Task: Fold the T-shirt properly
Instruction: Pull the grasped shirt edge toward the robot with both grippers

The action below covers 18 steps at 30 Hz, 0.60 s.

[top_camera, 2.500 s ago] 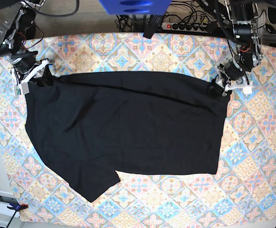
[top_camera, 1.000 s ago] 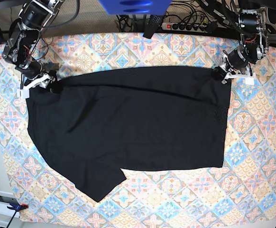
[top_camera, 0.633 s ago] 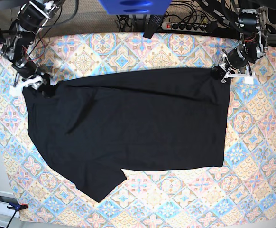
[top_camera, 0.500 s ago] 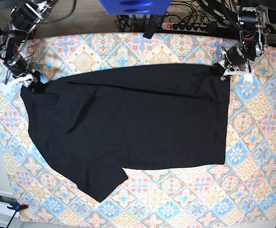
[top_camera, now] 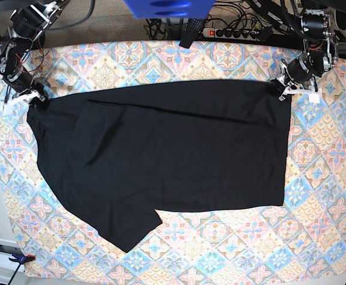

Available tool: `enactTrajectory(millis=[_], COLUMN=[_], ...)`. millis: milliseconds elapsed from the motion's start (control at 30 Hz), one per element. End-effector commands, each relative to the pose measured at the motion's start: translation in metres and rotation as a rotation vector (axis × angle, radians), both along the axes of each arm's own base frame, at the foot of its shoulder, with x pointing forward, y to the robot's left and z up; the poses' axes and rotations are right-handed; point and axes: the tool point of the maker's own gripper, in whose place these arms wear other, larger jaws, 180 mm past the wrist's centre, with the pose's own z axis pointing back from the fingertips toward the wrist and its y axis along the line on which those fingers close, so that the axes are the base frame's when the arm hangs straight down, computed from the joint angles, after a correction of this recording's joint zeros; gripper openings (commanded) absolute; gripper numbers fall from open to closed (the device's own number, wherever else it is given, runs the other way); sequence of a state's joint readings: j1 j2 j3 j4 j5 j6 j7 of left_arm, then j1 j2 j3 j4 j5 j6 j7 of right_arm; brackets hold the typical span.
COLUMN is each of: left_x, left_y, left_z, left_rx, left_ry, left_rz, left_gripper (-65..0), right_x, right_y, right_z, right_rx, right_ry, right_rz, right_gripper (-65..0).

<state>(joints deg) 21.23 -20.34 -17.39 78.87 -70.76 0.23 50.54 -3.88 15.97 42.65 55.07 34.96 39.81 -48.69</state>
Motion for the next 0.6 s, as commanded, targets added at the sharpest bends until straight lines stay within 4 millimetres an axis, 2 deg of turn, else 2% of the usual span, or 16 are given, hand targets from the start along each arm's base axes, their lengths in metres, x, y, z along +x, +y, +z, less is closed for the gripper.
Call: enactTrajectory(millis=[0,167,367,500,567], left_x=[0.003,-0.001,-0.022,-0.037,-0.046], left_y=[0.007,0.008,0.018,0.02,0.028], left_z=[0.007,0.005,0.001,0.001,0.001], left_rx=[0.014,0.018,0.045,0.057,0.077], left_ry=[-0.018,-0.007,0.04,0.04,0.057], left_rz=[-0.003,-0.009,-0.025,-0.068,-0.088], left_gripper=[-65.0,-65.0,-65.0,-65.0,-65.0], right_x=[0.001,-0.024,-0.053,-0.076,-0.089], right_y=[-0.009,-0.012,-0.023,-0.039,-0.044], right_z=[0.006,0.003,0.023,0.037,0.04], right_rx=[-0.022,-0.046,-0.168,-0.236,-0.256], right_ry=[-0.007,0.047,0.068,0.083,0.102], right_rz=[0.004,0.026,0.085,0.072,0.071], right_gripper=[-65.0,-65.0,-65.0,-65.0,-65.0])
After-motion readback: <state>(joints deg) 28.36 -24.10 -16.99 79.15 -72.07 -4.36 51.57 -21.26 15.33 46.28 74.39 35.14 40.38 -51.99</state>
